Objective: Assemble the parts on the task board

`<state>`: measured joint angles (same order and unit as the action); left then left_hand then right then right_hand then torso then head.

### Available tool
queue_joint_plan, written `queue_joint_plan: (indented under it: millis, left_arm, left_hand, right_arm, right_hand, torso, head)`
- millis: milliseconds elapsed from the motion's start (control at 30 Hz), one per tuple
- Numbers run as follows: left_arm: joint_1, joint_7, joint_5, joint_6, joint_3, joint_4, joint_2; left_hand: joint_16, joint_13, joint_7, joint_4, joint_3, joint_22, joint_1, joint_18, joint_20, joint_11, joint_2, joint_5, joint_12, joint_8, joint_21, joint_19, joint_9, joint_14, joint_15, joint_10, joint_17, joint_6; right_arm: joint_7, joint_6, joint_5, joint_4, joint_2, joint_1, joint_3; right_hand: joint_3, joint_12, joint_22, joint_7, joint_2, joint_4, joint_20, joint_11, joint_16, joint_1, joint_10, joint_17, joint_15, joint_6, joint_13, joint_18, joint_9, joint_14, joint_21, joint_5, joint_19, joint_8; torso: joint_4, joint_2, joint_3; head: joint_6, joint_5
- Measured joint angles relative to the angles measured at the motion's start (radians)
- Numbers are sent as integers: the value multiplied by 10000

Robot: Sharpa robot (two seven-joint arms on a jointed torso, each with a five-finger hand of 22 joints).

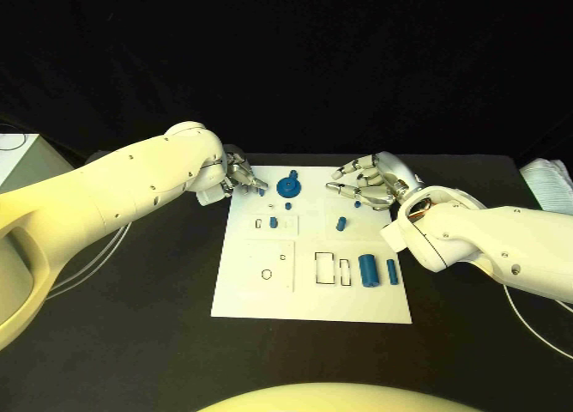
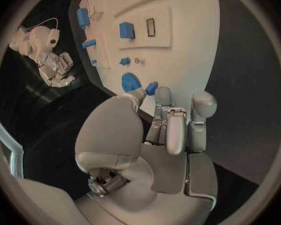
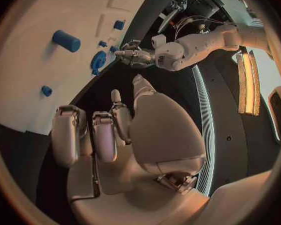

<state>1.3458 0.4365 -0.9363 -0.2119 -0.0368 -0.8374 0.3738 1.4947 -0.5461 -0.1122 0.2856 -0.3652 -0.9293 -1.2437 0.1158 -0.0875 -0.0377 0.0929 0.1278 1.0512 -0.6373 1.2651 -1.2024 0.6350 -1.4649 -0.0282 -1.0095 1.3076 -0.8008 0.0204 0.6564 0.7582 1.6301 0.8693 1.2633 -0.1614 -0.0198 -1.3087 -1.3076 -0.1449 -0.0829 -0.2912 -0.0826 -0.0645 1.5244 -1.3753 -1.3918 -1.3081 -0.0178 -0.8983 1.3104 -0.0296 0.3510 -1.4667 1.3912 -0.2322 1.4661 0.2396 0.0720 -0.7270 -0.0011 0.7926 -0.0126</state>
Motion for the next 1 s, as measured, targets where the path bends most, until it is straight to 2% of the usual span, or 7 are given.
queue_joint_plan:
  millis: [433,533,600,733,867,900,1000]
  left_arm:
    - [6,-55,69,-63,0,27,-14]
    - [13,-76,103,-66,-3,32,-14]
    - [16,-88,121,-71,-5,35,-11]
    - [0,-103,171,-88,-15,35,9]
    - [-10,-107,192,-110,-22,-12,79]
    - [-10,-108,195,-110,-23,-33,101]
    - [-14,-112,199,-107,-31,-107,169]
  left_hand:
    - [0,48,36,-139,-687,-42,-617,0,37,37,65,-2,0,-101,0,37,-48,0,0,37,0,-36]
    - [0,88,73,-268,-1174,-42,-887,0,37,35,91,-5,0,-128,0,37,-79,0,0,37,0,1]
    - [0,162,66,-617,-2104,-84,-1137,-1,37,36,209,-61,-115,-195,46,37,-121,0,0,73,0,80]
    - [0,209,50,-279,-2455,-121,-1073,0,36,61,337,-10,-115,-574,91,36,-119,0,0,47,0,198]
    - [0,217,15,-250,-2752,-165,-888,-1,36,39,522,84,-115,-735,120,36,-116,0,0,-5,0,234]
    - [0,217,15,-233,-2769,-188,-835,-1,36,40,575,151,-115,-768,161,36,-116,0,0,-7,0,234]
    - [0,-3,11,-243,-2943,-351,-539,-1,73,35,776,980,-1,-866,296,-1,215,0,0,-194,0,230]
  right_arm:
    - [0,0,1,-2,-7,0,0]
    - [0,0,1,-2,-8,0,0]
    - [0,0,1,-2,-10,2,0]
    - [0,-1,1,-5,-11,3,0]
    - [0,-3,1,-9,-4,3,0]
    - [0,-4,1,-10,0,3,0]
    - [0,-5,1,-11,6,3,0]
  right_hand:
    - [0,0,2,0,0,0,0,0,0,0,0,2,0,0,0,0,-18,0,0,0,0,0]
    - [0,0,2,0,0,0,0,0,0,0,0,2,0,0,0,0,-18,0,0,0,0,0]
    - [0,0,2,0,0,0,0,0,0,0,0,2,0,0,1,0,-18,0,0,0,0,0]
    - [0,0,3,0,0,0,0,0,0,0,0,2,0,0,0,0,-17,0,0,0,0,0]
    - [0,0,3,0,0,0,0,0,0,0,0,3,0,0,1,0,-17,0,0,0,0,0]
    - [0,0,3,0,0,0,0,0,0,0,0,3,0,0,1,0,-17,0,0,0,0,0]
    - [0,0,4,0,0,0,0,0,0,0,0,3,0,0,1,0,-17,0,0,0,0,0]
  torso:
    - [2,-2,2]
    - [9,2,6]
    - [12,3,5]
    - [13,3,3]
    - [14,4,2]
    - [18,5,2]
    - [27,8,0]
  head:
    - [43,-20]
    - [42,-19]
    - [40,-16]
    - [37,-9]
    - [37,-4]
    - [37,-4]
    - [42,6]
